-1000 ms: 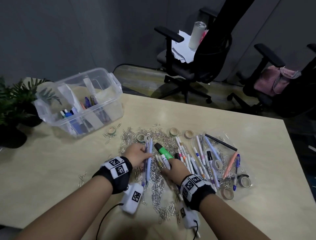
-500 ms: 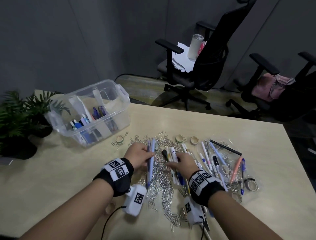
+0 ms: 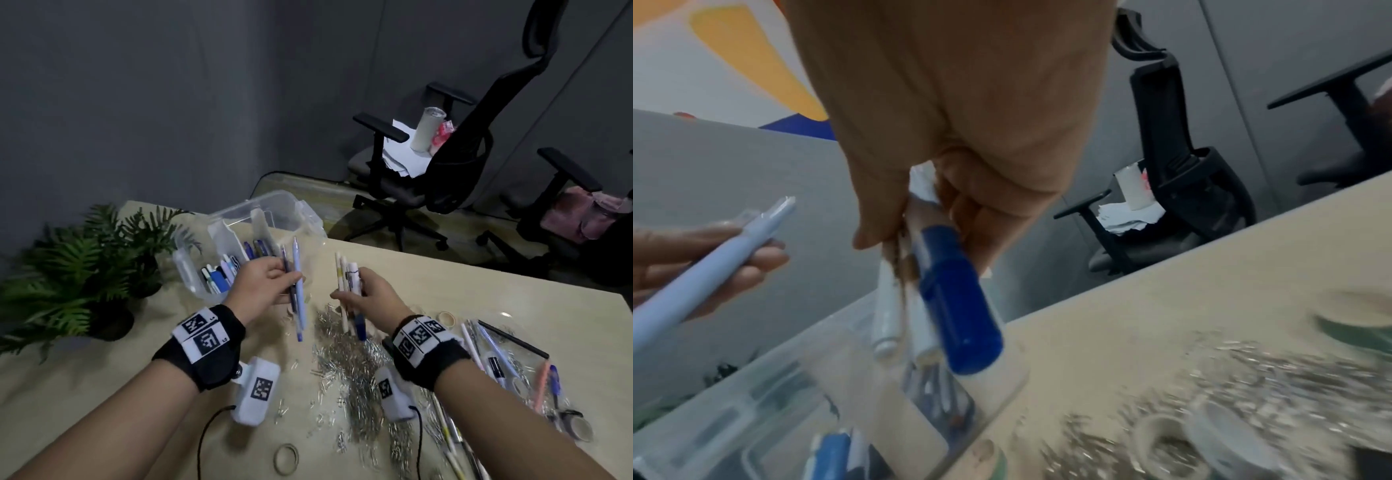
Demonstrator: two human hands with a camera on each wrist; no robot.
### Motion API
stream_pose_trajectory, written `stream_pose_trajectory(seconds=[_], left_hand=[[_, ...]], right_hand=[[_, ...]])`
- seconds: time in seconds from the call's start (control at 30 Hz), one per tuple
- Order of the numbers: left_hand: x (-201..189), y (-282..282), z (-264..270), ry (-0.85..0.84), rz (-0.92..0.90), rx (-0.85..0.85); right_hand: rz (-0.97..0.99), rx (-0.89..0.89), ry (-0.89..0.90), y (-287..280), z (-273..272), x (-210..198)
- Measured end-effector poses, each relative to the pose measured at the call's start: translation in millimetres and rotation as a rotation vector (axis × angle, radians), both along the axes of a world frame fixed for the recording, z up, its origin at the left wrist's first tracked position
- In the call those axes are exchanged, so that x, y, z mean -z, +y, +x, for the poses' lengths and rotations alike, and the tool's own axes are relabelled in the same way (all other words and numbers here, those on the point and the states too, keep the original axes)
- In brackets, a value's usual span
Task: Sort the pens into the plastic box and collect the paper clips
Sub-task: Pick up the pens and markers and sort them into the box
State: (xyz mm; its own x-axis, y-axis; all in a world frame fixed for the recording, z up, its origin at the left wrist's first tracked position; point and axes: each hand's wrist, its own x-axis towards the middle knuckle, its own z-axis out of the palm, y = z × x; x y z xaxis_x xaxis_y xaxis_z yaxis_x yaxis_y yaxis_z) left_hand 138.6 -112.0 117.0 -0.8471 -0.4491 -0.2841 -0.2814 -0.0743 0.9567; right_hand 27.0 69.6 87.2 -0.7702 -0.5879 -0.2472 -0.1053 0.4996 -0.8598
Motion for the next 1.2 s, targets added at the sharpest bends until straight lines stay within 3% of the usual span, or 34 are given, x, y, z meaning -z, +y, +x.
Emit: stream_pose_trajectory(seconds=[0.2, 0.6, 0.83, 1.03, 1.2], left_hand=[[-1, -54, 19, -0.007, 0.005, -0.066], [6, -124, 62, 0.017, 0.067, -0.215], [8, -146, 72, 0.007, 0.1, -0.273], [12, -146, 64, 0.029, 0.107, -0.295], [13, -143, 51, 0.063, 0.095, -0.309]], right_hand=[[-0.137, -0.011, -0.134, -59, -6, -18], [-0.122, -0.158, -0.1, -178, 7, -32], [-0.078, -0.155, -0.082, -232, 6, -21], [0.112, -0.23, 0.007, -240, 16, -4], [-0.06, -0.147, -0.076, -217, 8, -5]])
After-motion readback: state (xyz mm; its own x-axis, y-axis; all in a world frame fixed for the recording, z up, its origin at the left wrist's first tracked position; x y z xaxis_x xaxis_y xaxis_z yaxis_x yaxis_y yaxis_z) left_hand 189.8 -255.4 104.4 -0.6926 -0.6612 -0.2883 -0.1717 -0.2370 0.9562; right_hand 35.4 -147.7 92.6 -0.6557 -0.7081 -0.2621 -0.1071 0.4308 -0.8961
